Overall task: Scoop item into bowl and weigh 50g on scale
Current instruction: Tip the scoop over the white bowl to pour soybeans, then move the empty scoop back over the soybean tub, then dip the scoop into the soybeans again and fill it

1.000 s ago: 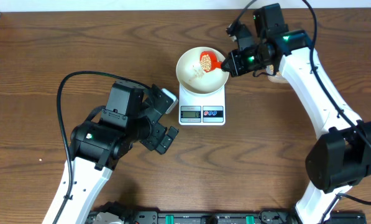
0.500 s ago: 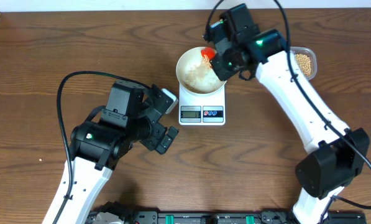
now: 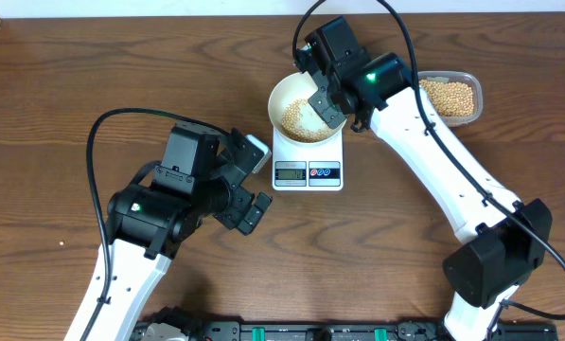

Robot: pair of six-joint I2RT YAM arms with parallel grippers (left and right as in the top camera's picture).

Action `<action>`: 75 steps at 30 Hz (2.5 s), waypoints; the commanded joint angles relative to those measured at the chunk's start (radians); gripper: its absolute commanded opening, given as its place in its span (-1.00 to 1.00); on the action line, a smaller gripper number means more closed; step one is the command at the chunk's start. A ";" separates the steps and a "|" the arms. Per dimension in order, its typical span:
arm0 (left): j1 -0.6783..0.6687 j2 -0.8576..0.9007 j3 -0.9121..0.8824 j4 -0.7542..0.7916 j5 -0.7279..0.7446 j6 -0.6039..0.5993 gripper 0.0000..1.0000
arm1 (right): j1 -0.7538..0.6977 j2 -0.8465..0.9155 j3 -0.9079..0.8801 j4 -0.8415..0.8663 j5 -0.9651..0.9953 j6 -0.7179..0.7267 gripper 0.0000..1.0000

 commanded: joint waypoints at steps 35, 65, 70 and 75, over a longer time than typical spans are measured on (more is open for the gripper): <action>-0.003 0.005 -0.008 0.000 -0.003 -0.009 0.96 | -0.525 0.003 0.172 -0.306 -0.190 0.054 -0.98; -0.003 0.005 -0.008 0.000 -0.003 -0.009 0.96 | -0.603 0.005 -0.106 -0.092 -0.065 0.140 -0.98; -0.003 0.005 -0.008 0.000 -0.003 -0.009 0.95 | -0.610 0.015 -0.106 -0.077 -0.065 0.140 -0.98; -0.003 0.005 -0.008 0.000 -0.003 -0.009 0.96 | -0.610 0.051 -0.106 -0.070 -0.071 0.156 -0.98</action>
